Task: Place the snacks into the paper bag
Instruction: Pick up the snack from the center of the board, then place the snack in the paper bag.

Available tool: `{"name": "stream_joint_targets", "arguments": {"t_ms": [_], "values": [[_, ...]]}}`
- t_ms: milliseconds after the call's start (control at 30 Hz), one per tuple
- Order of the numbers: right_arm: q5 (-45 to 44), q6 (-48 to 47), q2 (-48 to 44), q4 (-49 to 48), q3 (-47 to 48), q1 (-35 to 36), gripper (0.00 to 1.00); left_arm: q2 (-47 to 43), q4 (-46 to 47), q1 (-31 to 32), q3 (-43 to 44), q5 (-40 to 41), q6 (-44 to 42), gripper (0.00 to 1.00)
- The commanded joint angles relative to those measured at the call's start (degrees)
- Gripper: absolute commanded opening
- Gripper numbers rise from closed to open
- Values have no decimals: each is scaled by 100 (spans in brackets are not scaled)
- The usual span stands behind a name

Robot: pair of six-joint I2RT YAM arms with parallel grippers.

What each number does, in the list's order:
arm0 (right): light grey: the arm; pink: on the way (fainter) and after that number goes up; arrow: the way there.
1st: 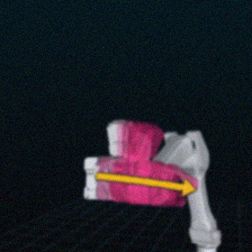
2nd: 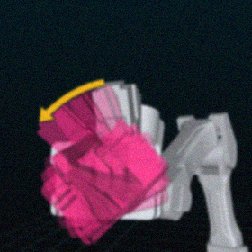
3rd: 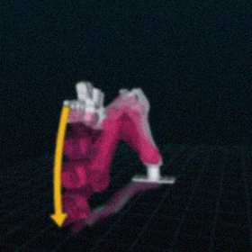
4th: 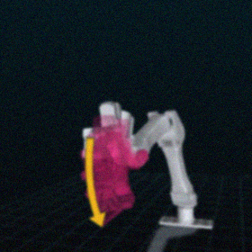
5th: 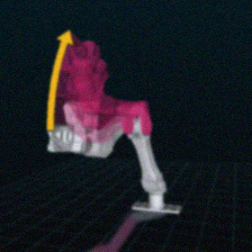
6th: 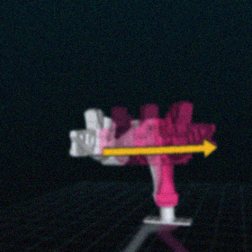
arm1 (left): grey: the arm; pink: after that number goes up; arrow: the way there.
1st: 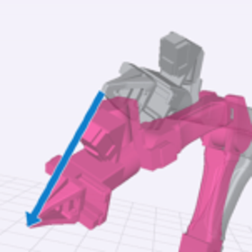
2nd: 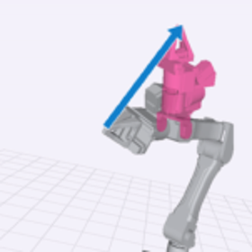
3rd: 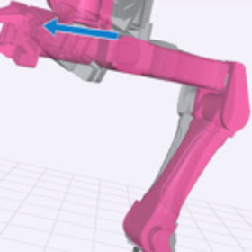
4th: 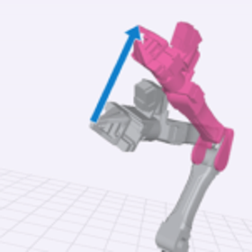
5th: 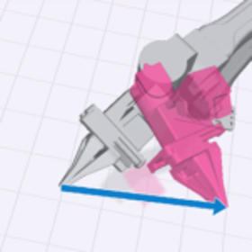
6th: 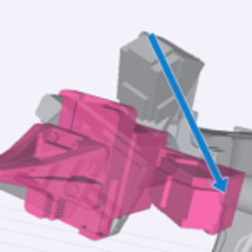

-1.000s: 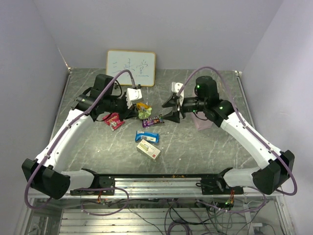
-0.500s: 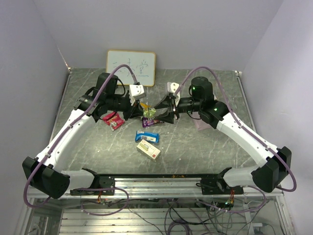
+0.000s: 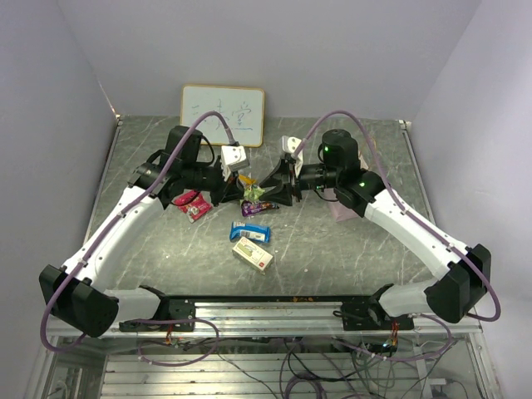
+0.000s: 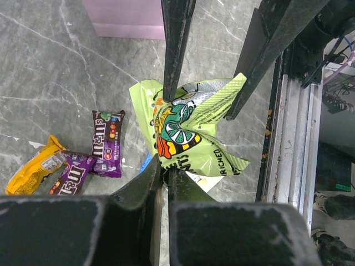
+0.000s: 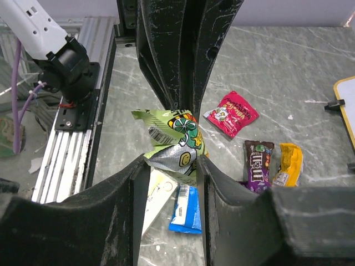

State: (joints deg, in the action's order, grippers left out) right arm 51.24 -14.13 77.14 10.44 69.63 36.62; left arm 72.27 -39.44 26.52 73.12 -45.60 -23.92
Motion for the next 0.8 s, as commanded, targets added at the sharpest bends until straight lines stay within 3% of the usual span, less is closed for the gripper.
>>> {"name": "stream_joint_targets", "arguments": {"t_ms": [0, 233, 533, 667, 767], "values": [[-18, 238, 45, -303, -44, 43, 38, -100, 276, 67, -90, -60, 107, 7], [23, 381, 53, -476, -189, 40, 33, -99, 377, 65, -113, -27, 255, 7], [56, 569, 22, -717, -389, -65, 0, -104, 472, 72, -218, -10, 448, 7], [66, 654, -132, -863, -551, -241, 0, -120, 521, 68, -283, -14, 530, 8], [58, 708, -292, -931, -694, -413, 0, -179, 594, 61, -331, 18, 612, 17]]}}
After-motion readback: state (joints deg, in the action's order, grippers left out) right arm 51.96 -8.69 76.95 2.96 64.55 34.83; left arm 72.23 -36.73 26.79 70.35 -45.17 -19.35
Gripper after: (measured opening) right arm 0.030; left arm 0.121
